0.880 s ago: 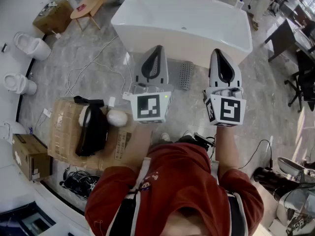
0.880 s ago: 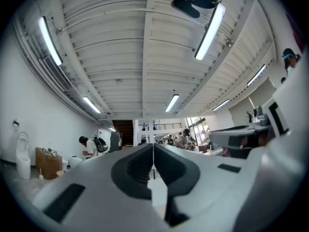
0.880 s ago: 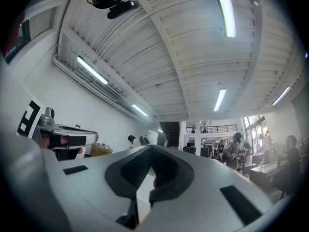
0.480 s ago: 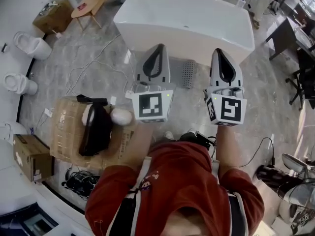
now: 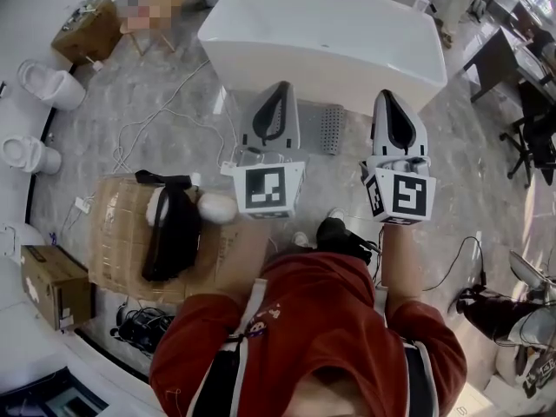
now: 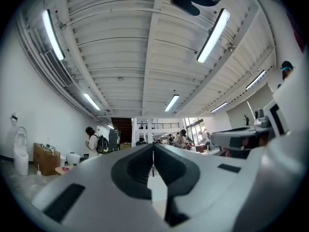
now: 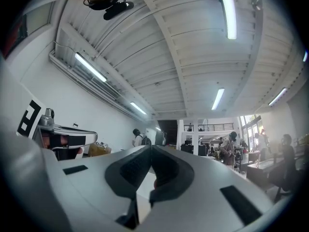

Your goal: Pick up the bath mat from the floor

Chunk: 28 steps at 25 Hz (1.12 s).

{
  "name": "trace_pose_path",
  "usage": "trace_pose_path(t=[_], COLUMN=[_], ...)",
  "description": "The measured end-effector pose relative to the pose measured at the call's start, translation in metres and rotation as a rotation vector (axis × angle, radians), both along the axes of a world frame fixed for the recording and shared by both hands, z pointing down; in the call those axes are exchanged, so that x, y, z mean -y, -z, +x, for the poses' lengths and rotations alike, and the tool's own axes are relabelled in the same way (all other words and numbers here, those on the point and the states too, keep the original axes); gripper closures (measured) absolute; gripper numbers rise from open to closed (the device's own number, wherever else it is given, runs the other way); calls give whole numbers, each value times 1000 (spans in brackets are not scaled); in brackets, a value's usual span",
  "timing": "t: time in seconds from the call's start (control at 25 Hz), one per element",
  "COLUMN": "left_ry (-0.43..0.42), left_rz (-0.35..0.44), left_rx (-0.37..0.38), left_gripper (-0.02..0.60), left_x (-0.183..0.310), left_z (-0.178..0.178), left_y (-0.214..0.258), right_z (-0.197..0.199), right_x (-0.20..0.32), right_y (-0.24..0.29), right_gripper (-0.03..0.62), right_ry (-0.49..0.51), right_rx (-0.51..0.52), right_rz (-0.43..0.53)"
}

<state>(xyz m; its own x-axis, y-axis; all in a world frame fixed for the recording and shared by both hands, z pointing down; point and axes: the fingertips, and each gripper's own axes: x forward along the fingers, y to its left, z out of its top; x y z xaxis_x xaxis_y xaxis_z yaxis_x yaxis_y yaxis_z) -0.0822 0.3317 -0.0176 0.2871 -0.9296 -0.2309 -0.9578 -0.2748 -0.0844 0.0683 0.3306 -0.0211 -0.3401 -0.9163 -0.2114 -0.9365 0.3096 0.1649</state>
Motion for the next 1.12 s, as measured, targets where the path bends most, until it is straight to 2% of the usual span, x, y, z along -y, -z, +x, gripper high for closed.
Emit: trace_pose_path(t=[0.68, 1.12], left_ry=[44, 54], left_rz=[-27, -51], left_rx=[-6, 20], left_gripper=[566, 566], left_x=[39, 100], left_z=[-19, -9], left_y=[-13, -21], right_z=[-7, 7], right_x=[47, 111], right_y=[-14, -27], right_gripper=[582, 582], right_ry=[-4, -7], right_rx=[17, 29], right_rz=[-27, -60])
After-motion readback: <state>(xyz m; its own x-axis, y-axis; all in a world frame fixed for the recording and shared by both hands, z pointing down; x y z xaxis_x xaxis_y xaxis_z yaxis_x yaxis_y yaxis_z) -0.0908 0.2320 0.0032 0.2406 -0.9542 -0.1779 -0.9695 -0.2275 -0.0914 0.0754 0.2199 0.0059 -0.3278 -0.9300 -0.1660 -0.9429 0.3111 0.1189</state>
